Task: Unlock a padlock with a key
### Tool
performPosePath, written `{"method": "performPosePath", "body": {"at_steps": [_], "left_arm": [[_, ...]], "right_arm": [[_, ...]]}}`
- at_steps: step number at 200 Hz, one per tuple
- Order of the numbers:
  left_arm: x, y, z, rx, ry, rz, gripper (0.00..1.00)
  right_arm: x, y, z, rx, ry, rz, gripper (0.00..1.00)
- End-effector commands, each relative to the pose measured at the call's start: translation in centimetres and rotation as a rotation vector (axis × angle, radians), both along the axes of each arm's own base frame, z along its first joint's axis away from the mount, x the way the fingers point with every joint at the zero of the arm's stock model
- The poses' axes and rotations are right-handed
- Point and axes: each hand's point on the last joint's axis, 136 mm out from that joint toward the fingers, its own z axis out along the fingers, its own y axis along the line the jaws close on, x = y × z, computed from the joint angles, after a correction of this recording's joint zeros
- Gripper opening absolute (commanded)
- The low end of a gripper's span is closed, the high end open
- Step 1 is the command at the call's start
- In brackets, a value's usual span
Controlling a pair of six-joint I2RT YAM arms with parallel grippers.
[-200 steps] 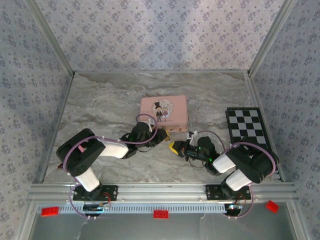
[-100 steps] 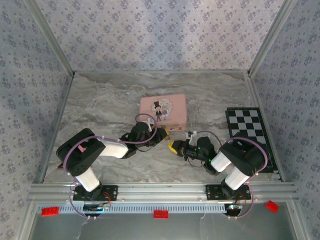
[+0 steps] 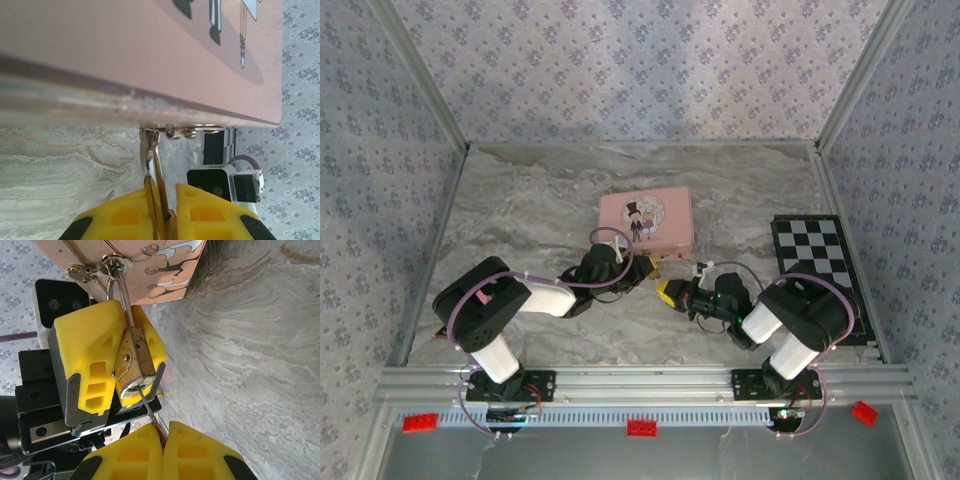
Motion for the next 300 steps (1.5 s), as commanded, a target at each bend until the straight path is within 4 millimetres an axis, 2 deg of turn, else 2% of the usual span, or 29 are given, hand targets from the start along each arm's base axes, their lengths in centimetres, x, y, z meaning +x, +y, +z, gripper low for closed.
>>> {"method": "performPosePath", "body": {"at_steps": [1,87,174,207,237,280,300], "left_arm": [[-0.7,-1.2,1.5,-0.1,0.029,-0.032,0.02],[-0.6,-1.5,2.6,-0.13,-0.018,-0.033,0.01],[-0.7,-1.6,2.7,-0.124,-0.032,-0.039,0.01],[-0.4,-1.3,2.8,-0.135,-0.048,-0.019,0.01],[-0.1,-1.3,3.7,-0.156,-0.08,-0.014,0.0],[-0.2,-1.0,3.6,-0.145,-0.081,-0.007,0.0],[-0.2,-0.8,3.5,-0.15,-0.08,0.0,0.0]], "right_arm": [[1.3,0.1,1.7,0.049,-0.03,-0.041,0.0],[2.2,0.0,2.9,0.09,-0.019,-0.071,0.0],[3.0,-0.6,3.8,0.117,-0.021,-0.102,0.0],[3.0,-0.4,4.1,0.126,-0.02,-0.094,0.0],[3.1,0.3,4.3,0.134,-0.019,-0.094,0.0],[3.6,-0.9,4.6,0.138,-0.03,-0.138,0.0],[3.7,-0.8,4.8,0.142,-0.034,-0.145,0.0]]}}
